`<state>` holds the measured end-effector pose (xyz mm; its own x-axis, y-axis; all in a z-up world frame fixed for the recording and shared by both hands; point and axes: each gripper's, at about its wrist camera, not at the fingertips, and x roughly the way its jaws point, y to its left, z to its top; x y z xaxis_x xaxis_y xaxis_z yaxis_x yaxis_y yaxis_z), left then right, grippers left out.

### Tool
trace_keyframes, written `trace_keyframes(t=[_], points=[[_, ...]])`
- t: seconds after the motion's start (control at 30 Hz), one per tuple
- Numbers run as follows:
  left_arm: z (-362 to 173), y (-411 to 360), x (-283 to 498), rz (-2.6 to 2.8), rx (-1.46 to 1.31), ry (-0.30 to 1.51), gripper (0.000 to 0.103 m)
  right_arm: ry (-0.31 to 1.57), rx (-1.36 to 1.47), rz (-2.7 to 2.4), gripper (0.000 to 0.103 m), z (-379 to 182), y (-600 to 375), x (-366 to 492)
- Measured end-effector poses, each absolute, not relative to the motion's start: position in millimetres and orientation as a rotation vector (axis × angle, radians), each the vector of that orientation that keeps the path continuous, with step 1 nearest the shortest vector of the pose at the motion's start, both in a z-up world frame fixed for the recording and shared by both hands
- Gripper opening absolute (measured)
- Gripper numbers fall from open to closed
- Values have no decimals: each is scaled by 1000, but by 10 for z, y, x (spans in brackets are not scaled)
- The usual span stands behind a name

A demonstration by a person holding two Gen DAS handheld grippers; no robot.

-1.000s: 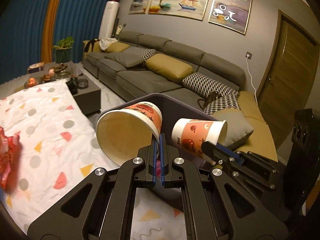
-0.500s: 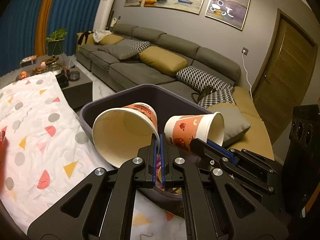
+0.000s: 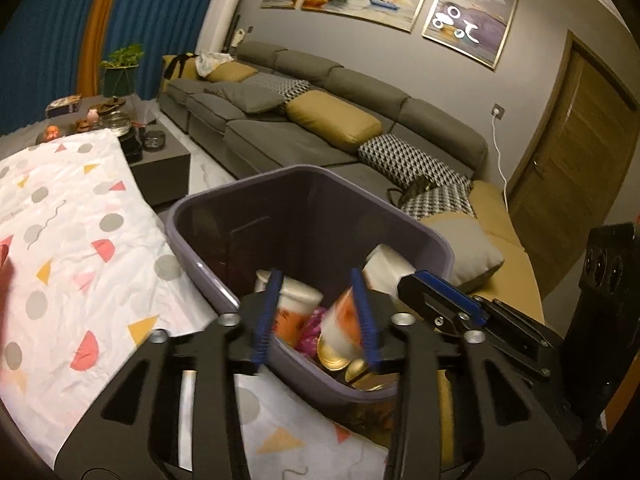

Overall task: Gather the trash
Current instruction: 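Open both tools to drop the paper cups into the grey bin, then move both open tools back over the remaining trash on the table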

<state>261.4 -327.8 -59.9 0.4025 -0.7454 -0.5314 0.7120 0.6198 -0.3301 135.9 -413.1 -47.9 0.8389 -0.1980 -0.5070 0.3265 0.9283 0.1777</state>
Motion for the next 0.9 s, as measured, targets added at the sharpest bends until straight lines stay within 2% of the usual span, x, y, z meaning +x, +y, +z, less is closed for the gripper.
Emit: trace_keyframes(t=[0.07, 0.13, 0.3, 0.47, 0.57, 0.73, 0.9], points=[[-577, -3227, 2604, -906, -62, 686, 53, 490, 267, -288, 29, -455, -4128, 1333], [-533, -3155, 2585, -875, -71, 662, 67, 472, 263, -299, 36, -418, -4123, 1298], [-449, -2934, 2487, -802, -82, 614, 85, 437, 246, -317, 46, -302, -4053, 1206], [-391, -2647, 2393, -702, -77, 588, 92, 399, 218, -337, 61, -193, -3947, 1071], [-368, -2418, 2337, -642, -77, 584, 94, 386, 208, -347, 67, -156, -3853, 1004], [-343, -1936, 2242, -525, -69, 569, 94, 386, 202, -330, 72, -123, -3670, 976], [-308, -1456, 2161, -421, -69, 554, 94, 386, 181, -274, 73, -83, -3332, 1008]])
